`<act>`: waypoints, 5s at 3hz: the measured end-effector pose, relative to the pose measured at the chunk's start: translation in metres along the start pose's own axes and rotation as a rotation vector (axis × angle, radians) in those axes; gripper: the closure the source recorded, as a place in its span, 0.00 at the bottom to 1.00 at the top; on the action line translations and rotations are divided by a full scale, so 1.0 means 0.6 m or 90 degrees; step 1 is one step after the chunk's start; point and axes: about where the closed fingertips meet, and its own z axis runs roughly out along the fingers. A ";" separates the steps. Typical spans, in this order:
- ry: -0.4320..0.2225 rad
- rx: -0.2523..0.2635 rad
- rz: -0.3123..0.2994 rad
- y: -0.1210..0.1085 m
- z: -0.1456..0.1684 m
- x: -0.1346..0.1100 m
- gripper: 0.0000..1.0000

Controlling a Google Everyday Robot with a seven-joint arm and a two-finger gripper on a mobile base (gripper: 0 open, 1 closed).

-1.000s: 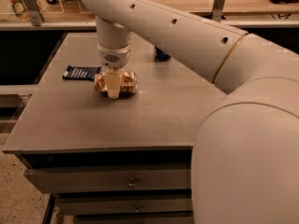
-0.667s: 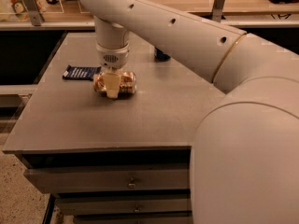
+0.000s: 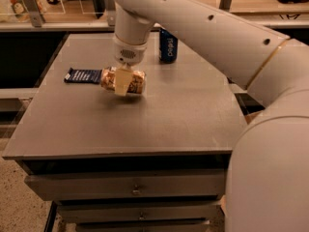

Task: Place orange can upright

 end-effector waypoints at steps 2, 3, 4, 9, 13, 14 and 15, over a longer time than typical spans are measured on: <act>-0.143 0.024 0.015 -0.009 -0.055 0.029 1.00; -0.236 0.034 0.013 -0.005 -0.063 0.041 1.00; -0.365 0.056 0.004 -0.002 -0.067 0.049 1.00; -0.683 0.117 0.000 0.016 -0.089 0.064 1.00; -0.770 0.110 0.119 0.013 -0.073 0.053 0.37; -0.762 0.109 0.118 0.013 -0.073 0.049 0.14; -0.757 0.115 0.122 0.013 -0.073 0.053 0.00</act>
Offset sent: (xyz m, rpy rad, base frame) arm 0.0028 -0.0464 0.0453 0.3556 -0.0625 -0.0359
